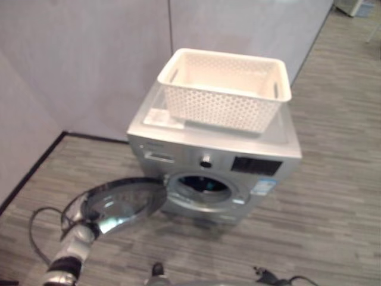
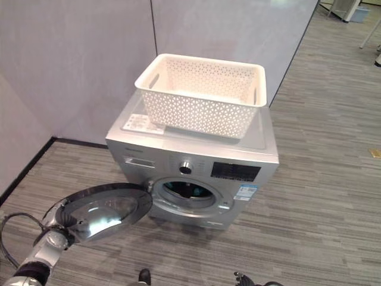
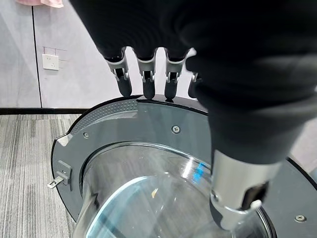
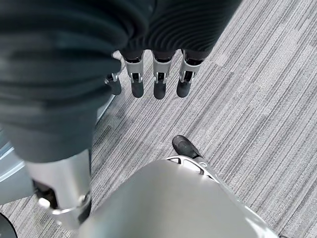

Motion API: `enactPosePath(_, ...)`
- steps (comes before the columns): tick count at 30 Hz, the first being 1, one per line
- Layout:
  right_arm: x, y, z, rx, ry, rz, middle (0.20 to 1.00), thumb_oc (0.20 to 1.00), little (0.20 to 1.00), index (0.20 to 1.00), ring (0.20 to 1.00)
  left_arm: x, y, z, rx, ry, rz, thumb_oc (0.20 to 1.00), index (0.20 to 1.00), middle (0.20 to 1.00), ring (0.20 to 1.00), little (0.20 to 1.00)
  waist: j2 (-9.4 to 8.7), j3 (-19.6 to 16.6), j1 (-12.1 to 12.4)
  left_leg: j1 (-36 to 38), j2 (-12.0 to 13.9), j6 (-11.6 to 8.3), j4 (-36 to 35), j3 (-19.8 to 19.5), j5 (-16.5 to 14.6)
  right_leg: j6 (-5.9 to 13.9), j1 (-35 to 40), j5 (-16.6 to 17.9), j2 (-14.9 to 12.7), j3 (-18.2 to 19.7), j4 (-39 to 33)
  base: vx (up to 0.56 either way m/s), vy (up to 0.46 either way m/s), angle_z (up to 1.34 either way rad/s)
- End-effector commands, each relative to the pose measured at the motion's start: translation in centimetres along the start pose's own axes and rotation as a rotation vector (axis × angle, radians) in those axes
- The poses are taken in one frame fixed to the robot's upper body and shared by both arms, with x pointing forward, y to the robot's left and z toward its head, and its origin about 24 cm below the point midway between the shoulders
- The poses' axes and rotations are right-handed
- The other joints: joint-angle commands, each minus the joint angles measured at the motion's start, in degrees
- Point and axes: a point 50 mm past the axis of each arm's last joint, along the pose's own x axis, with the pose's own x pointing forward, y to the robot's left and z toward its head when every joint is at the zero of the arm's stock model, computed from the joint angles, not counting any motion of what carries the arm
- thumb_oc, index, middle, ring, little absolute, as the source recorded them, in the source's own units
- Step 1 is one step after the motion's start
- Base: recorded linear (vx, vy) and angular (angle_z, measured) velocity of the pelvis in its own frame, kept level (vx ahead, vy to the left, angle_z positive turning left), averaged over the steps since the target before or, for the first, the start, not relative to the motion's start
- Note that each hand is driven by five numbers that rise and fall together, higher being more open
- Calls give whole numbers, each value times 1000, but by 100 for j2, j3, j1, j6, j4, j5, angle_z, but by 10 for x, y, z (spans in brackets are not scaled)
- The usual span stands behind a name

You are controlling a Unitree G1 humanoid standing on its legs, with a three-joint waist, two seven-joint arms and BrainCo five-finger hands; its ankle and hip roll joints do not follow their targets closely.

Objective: Grab the laundry basket,head to the washer,open it,put in the laundry and shut it.

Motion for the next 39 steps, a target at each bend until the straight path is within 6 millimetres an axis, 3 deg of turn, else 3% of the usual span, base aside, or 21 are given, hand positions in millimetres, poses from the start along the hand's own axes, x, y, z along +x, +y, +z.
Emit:
enactPosePath(1, 0, -9, 12, -42, -59, -29, 1000, 1000, 1000, 1000, 1000, 12, 8, 17, -7, -29, 0, 1000, 1000, 1000, 1000, 1000, 38, -34, -193, -662, 98, 145, 100, -277, 701, -105, 61, -938, 215, 28, 899, -50, -49, -1)
enactPosePath(4, 1, -14, 23, -41, -100, -36, 1000, 1000, 1000, 1000, 1000, 17, 17, 26, 5, -50, 21, 1000, 1000, 1000, 1000, 1000, 30, 82, -203, -748, 276, 87, 141, -299, 830, -207, -93, -1042, 332, 43, 1162, -102, -95, -1)
enactPosePath(7, -1, -26, 48, -80, -199, -54, 1000, 1000, 1000, 1000, 1000, 24, 32, 34, 4, -58, 56, 1000, 1000, 1000, 1000, 1000, 26, 317, -217, -885, 515, 14, 157, -373, 1036, -271, -315, -1120, 487, 128, 1398, -208, -161, -5)
enactPosePath(8, -5, -36, 60, -105, -259, -70, 1000, 1000, 1000, 1000, 1000, 28, 43, 41, 5, -76, 86, 1000, 1000, 1000, 1000, 1000, 25, 466, -220, -1011, 700, -58, 97, -413, 1212, -281, -478, -1139, 589, 135, 1506, -193, -151, -16)
enactPosePath(9, -5, -36, 60, -104, -259, -70, 1000, 1000, 1000, 1000, 1000, 28, 43, 41, 5, -76, 86, 1000, 1000, 1000, 1000, 1000, 17, 476, -221, -1002, 695, -67, 104, -415, 1201, -285, -479, -1170, 580, 134, 1537, -266, -215, -21)
enactPosePath(11, -12, -53, 69, -114, -317, -121, 1000, 1000, 1000, 1000, 1000, 32, 56, 69, 16, -152, 133, 1000, 1000, 1000, 1000, 1000, -52, 713, -275, -1311, 918, -97, 65, -72, 1216, -250, -621, -1128, 580, -95, 1612, -216, -209, -9)
enactPosePath(13, -15, -62, 68, -107, -323, -157, 1000, 1000, 1000, 1000, 1000, 33, 63, 95, 22, -221, 156, 1000, 1000, 1000, 1000, 1000, -222, 806, -419, -1294, 1090, -166, 189, 682, 1125, -201, -634, -1132, 393, -313, 1616, -133, -141, 27)
enactPosePath(14, -15, -62, 68, -105, -323, -158, 1000, 1000, 1000, 1000, 1000, 33, 63, 96, 22, -224, 157, 1000, 1000, 1000, 1000, 1000, -236, 822, -389, -1271, 1080, -166, 188, 709, 1119, -196, -629, -1138, 378, -294, 1624, -179, -150, 70)
enactPosePath(15, -16, -64, 63, -92, -313, -165, 1000, 1000, 1000, 1000, 1000, 33, 66, 105, 31, -250, 166, 1000, 1000, 1000, 1000, 1000, -350, 776, -481, -1119, 1208, -159, 621, 912, 948, -200, -676, -1030, 336, -358, 1519, -94, -152, 71)
enactPosePath(16, -16, -62, 53, -80, -281, -162, 1000, 1000, 1000, 1000, 1000, 32, 65, 105, 36, -257, 163, 1000, 1000, 1000, 1000, 1000, -443, 673, -498, -1022, 1190, -142, 973, 803, 652, -186, -624, -944, 351, -284, 1320, -91, -150, 64)
enactPosePath(17, -16, -62, 52, -81, -279, -161, 1000, 1000, 1000, 1000, 1000, 32, 64, 104, 38, -256, 161, 1000, 1000, 1000, 1000, 1000, -442, 663, -495, -1044, 1205, -143, 1048, 792, 593, -179, -597, -928, 361, -281, 1282, 13, -73, 29)
enactPosePath(20, -15, -61, 24, -44, -182, -167, 1000, 1000, 1000, 1000, 1000, 27, 55, 102, 31, -276, 144, 1000, 1000, 1000, 1000, 1000, -568, 446, -565, -616, 1302, -131, 1433, 352, 643, -166, -503, -743, 364, -188, 949, 48, 1, 20)
enactPosePath(22, -15, -59, 12, -26, -137, -166, 1000, 1000, 1000, 1000, 1000, 22, 45, 99, 29, -294, 118, 1000, 1000, 1000, 1000, 1000, -526, 303, -612, -201, 1382, -90, 1367, 433, 862, -204, -520, -614, 392, -279, 826, 49, 79, 9)
enactPosePath(24, -15, -57, 7, -19, -120, -162, 1000, 1000, 1000, 1000, 1000, 20, 39, 97, 29, -295, 102, 1000, 1000, 1000, 1000, 1000, -473, 208, -654, 53, 1389, -195, 1251, 384, 842, -166, -465, -705, 434, -223, 789, 57, 69, 6)
enactPosePath(25, -16, -54, 0, 12, -101, -156, 1000, 1000, 1000, 1000, 1000, 16, 31, 97, 33, -307, 75, 1000, 1000, 1000, 1000, 1000, -380, 111, -696, 139, 1439, -230, 1064, 527, 1227, -214, -446, -619, 517, -352, 687, -17, 69, 20)
enactPosePath(26, -16, -52, -3, 20, -95, -152, 1000, 1000, 1000, 1000, 1000, 15, 27, 98, 30, -311, 63, 1000, 1000, 1000, 1000, 1000, -341, 75, -697, 145, 1460, -295, 989, 567, 1406, -233, -399, -621, 551, -363, 651, -20, 69, 25)
enactPosePath(29, -15, -49, -4, 36, -92, -148, 1000, 1000, 1000, 1000, 1000, 11, 19, 99, 16, -321, 32, 1000, 1000, 1000, 1000, 1000, -261, 2, -699, 211, 1466, -410, 786, 720, 1598, -248, -289, -626, 589, -388, 595, 35, 76, 19)
enactPosePath(33, -13, -45, 4, 50, -110, -145, 1000, 1000, 1000, 1000, 1000, -2, 1, 115, -6, -405, -40, 1000, 1000, 1000, 1000, 1000, -88, -121, -668, 354, 1394, -512, 485, 1001, 1552, -227, -161, -630, 546, -474, 558, 3, 104, -6)
enactPosePath(36, -11, -42, 9, 46, -116, -136, 1000, 1000, 1000, 1000, 1000, -9, -1, 126, -25, -461, -48, 1000, 1000, 1000, 1000, 1000, -2, -162, -634, 372, 1297, -509, 465, 1019, 1474, -189, -137, -608, 486, -472, 569, -23, 92, 5)
enactPosePath(39, -8, -32, 11, 15, -111, -99, 1000, 1000, 1000, 1000, 1000, -15, 19, 134, -59, -524, 45, 1000, 1000, 1000, 1000, 1000, 46, -218, -554, 360, 1189, -503, 469, 987, 1379, -114, -117, -541, 369, -518, 551, -9, 65, 1)
